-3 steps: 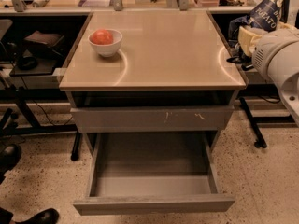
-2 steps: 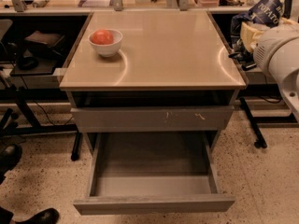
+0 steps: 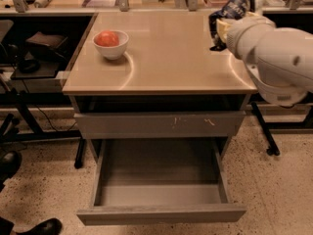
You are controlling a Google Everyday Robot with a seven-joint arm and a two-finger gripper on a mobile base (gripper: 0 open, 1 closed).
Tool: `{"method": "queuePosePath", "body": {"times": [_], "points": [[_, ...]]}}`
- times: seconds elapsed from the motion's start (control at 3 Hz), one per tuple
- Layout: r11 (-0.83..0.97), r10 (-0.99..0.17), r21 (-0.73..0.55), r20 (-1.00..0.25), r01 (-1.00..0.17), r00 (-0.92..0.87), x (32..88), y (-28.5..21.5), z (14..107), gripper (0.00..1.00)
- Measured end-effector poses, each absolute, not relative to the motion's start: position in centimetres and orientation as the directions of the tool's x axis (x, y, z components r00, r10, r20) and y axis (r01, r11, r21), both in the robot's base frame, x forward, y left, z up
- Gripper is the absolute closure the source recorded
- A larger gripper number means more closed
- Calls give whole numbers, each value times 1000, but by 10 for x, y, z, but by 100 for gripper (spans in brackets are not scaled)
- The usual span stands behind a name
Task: Pick blue chip bag from middle drawer and place on counter
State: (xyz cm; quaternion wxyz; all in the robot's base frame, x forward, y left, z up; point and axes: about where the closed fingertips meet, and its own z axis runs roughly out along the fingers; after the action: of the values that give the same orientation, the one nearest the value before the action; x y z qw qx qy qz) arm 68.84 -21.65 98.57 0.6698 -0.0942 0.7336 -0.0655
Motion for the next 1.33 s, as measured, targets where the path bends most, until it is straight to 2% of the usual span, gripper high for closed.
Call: {"method": "queuePosePath", "body": {"times": [0.33,0.67,1.0,1.33], "points": [[957,-284,-266,-941,-116,-186,729,-199,929,100],[925,-364,-301,-878,-231,-310,735,-171,850,100],[921,-372,-304,-871,-242,-322,734,-168,846,100],[921,-372,-304,-871,-242,-322,734,-168,846,84]]}}
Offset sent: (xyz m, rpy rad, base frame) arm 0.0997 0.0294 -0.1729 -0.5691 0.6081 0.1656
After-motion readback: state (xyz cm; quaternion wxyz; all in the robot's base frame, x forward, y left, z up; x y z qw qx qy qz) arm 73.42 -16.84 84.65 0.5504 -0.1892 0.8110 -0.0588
